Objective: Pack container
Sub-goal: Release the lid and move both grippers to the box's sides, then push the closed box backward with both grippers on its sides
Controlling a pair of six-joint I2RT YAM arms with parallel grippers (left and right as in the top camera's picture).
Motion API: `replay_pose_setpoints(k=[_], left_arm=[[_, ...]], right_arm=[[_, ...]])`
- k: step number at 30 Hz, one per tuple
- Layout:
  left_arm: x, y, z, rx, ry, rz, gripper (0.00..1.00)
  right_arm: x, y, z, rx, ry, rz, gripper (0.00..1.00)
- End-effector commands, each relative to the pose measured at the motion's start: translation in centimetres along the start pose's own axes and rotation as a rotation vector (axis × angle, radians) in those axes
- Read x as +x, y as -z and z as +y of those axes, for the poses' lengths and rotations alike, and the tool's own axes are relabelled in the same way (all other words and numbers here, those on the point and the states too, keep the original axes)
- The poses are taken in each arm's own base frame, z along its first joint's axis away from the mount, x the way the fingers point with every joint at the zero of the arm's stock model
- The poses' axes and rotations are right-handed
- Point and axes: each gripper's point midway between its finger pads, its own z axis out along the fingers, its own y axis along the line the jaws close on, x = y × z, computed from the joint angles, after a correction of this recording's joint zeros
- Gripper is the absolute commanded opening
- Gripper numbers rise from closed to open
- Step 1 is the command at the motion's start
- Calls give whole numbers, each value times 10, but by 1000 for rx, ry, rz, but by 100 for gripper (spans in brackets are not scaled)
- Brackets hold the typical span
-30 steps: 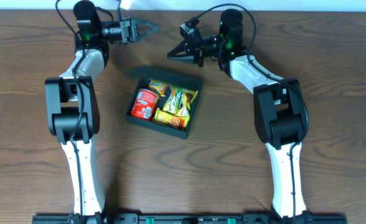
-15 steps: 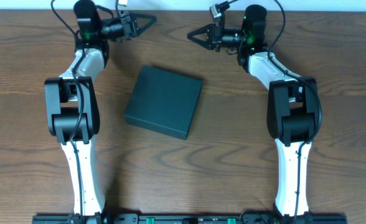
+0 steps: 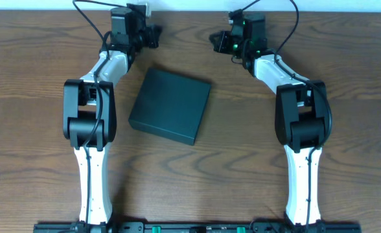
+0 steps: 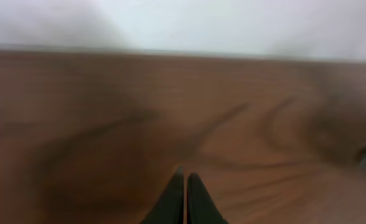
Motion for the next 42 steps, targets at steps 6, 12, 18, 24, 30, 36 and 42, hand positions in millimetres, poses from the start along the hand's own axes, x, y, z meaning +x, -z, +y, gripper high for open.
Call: replay_pose_setpoints(k=[6,12,18,24,30,36,42], left_arm=[[-27,56,27,-296,-288,85,5],[-41,106,20,-333,-260,135,6],[-8,146,10,-174,-140,299,6],[42,173,14,-124,-122,510,5],[68,188,6,-91,-124,631,6],[90,198,11,-123,-109,720,6],[127,198,10,-103,-75,798,6]], right_arm=[[-19,30,-57,419,256,-7,1],[-24,74,-40,477,278,83,1],[9,117,-33,567,191,256,1],[49,131,-19,614,63,379,2],[86,128,12,574,10,485,1],[118,131,38,510,-50,599,1],[133,135,51,463,-110,662,1]])
